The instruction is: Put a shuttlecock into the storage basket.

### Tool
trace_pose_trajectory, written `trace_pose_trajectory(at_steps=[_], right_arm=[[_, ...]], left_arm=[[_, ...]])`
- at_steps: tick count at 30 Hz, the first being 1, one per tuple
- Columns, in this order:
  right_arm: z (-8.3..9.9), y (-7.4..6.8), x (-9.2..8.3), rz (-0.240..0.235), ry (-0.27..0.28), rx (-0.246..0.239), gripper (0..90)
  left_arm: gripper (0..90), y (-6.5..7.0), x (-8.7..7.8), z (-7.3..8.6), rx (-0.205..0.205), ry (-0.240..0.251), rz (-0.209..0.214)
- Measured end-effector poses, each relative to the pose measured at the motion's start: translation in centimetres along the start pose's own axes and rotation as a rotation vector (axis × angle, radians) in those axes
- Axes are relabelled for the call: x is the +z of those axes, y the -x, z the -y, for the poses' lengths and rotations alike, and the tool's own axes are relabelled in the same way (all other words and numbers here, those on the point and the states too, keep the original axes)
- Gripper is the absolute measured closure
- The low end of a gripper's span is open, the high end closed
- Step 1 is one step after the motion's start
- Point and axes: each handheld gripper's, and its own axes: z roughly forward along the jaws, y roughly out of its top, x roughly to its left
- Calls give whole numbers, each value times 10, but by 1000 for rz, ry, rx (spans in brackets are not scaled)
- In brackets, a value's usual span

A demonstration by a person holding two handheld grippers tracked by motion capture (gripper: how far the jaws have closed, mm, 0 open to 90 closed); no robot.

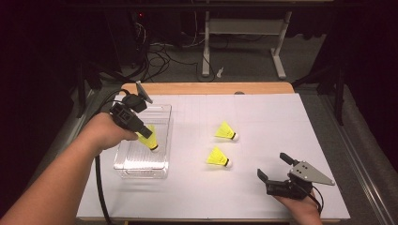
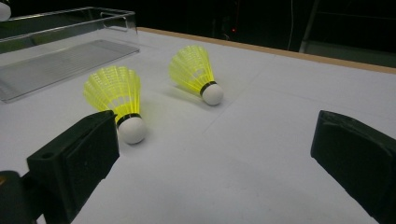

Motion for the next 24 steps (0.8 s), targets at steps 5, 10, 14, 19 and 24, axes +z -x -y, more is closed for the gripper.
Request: trace_pose_trajectory(at_steps=[5, 10, 14, 19, 24], right_arm=[[0, 0, 0, 2, -1, 1, 17], [0, 0, 0, 2, -2, 1, 17], [0, 0, 0, 4, -3, 3, 17], [1, 0, 0, 5, -3, 3, 17], [1, 0, 0, 3, -6, 2, 17]], left_arm=[[899, -5, 1, 4, -20, -6, -13], [898, -10, 3, 7, -32, -8, -22], [898, -14, 4, 10, -46, -7, -29], [898, -20, 3, 14, -65, -16, -35], [898, -23, 3, 16, -73, -23, -40]])
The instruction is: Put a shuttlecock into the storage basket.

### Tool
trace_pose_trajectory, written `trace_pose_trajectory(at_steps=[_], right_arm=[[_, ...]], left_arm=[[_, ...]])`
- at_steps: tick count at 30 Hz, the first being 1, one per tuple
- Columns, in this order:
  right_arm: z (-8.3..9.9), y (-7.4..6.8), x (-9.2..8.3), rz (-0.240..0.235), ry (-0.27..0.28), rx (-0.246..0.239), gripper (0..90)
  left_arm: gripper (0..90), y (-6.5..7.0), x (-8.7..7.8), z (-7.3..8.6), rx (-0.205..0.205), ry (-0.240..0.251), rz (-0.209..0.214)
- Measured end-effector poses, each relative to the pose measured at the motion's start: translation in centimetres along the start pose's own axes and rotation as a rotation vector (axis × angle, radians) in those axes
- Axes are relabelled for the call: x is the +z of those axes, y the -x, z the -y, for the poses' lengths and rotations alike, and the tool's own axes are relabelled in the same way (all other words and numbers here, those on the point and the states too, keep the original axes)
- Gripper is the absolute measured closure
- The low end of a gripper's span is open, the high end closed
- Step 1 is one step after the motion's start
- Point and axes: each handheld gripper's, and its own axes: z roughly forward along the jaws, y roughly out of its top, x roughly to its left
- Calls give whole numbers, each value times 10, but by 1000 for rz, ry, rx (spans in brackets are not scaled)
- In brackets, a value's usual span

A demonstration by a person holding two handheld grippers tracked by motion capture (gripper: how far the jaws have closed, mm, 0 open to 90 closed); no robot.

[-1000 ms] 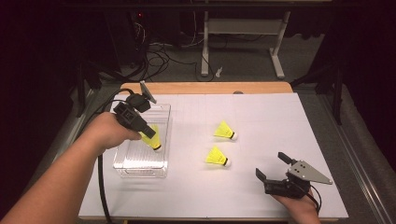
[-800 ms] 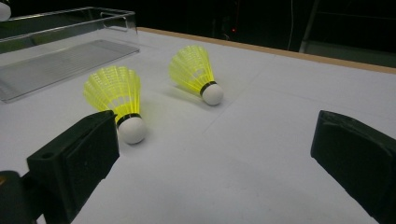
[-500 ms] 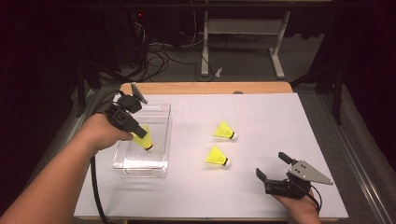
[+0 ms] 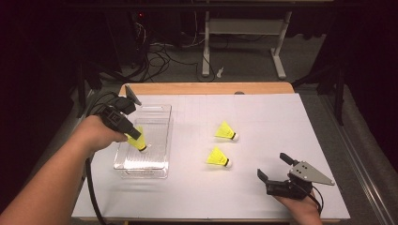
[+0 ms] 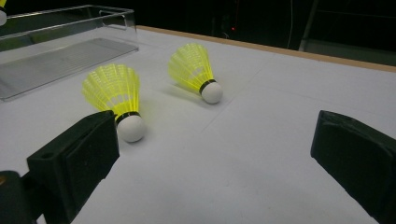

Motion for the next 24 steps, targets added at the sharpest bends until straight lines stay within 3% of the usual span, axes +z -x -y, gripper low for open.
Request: trace_pose_trajectory(at_steps=[13, 24], right_arm=[[0, 0, 0, 2, 3, 2, 17], [0, 1, -1, 0, 4, 0, 17]], left_arm=[[897, -1, -7, -7, -16, 9, -6], [898, 0, 12, -25, -26, 2, -7]])
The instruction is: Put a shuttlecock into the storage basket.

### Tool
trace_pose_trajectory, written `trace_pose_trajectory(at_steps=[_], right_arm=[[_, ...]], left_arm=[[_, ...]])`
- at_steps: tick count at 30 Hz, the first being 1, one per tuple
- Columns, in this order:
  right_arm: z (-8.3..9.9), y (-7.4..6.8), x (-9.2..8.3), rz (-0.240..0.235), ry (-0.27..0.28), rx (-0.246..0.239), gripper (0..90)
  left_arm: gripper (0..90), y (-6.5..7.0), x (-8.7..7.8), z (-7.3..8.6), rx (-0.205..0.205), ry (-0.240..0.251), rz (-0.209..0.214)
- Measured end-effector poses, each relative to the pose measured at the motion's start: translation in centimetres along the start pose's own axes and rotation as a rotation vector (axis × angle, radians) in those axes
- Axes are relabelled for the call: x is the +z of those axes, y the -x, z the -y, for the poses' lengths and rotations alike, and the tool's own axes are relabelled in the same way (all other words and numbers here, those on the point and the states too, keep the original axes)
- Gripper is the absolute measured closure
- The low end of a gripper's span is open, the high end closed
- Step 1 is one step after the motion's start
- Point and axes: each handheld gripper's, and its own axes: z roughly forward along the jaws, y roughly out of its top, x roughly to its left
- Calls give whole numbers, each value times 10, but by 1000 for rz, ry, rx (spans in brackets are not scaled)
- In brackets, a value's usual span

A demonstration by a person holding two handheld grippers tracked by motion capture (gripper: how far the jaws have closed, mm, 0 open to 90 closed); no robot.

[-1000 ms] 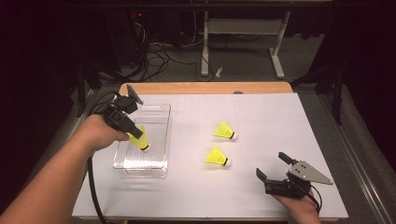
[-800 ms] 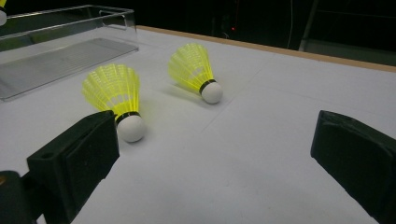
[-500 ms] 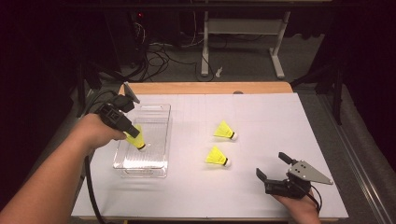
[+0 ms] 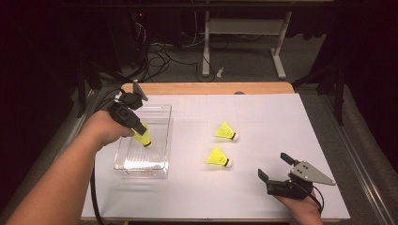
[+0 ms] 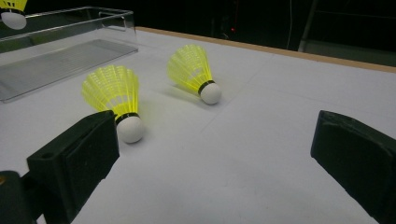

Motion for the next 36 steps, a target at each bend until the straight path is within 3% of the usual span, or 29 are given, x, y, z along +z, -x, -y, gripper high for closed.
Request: trace_pose_trajectory(at_steps=[13, 36], right_arm=[[0, 1, -1, -3, 1, 0, 17], [0, 1, 0, -5, -1, 6, 19]], left_arm=[[898, -3, 27, -10, -12, -17, 9], [897, -3, 55, -25, -4, -48, 34]])
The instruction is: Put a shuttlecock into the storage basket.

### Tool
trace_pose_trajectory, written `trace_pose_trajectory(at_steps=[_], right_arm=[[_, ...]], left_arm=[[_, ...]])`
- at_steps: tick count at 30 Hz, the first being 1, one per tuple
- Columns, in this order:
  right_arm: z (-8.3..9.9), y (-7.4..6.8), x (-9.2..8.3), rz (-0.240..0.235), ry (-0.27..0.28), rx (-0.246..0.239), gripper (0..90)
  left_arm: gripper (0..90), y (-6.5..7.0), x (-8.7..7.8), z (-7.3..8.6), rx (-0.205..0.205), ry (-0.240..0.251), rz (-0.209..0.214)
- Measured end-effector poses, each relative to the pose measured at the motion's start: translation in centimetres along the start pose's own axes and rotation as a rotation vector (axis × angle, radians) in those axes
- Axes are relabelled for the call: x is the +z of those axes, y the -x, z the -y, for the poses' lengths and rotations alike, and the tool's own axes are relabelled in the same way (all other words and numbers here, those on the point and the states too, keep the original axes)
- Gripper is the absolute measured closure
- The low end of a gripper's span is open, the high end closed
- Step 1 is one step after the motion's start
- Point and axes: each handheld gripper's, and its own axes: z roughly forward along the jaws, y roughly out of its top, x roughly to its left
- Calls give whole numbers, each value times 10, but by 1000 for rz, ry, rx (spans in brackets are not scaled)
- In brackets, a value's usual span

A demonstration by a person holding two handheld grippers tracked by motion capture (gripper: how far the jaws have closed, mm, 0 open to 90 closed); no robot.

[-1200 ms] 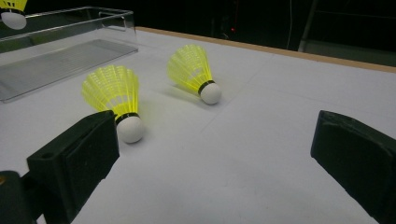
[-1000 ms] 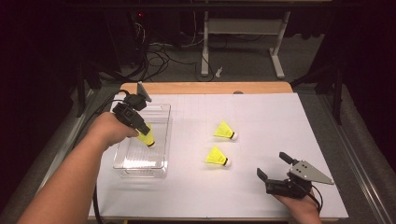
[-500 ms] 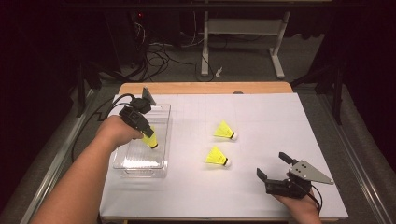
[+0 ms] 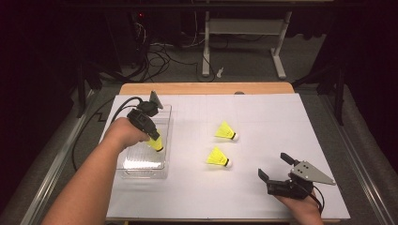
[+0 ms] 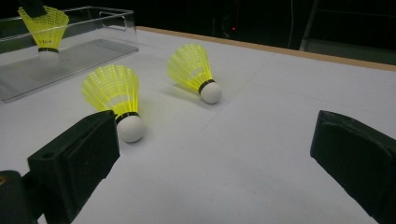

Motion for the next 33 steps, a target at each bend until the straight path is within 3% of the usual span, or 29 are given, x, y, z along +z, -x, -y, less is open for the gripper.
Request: trace_pose_trajectory(at_steps=[18, 29, 33], right_arm=[[0, 0, 0, 2, 0, 2, 20], [0, -1, 0, 0, -1, 0, 20], [0, 0, 0, 0, 0, 2, 20]], left_arm=[[897, 0, 13, -10, -10, -14, 20], [897, -2, 1, -9, -32, 25, 22], [897, -3, 3, -10, -25, 3, 29]])
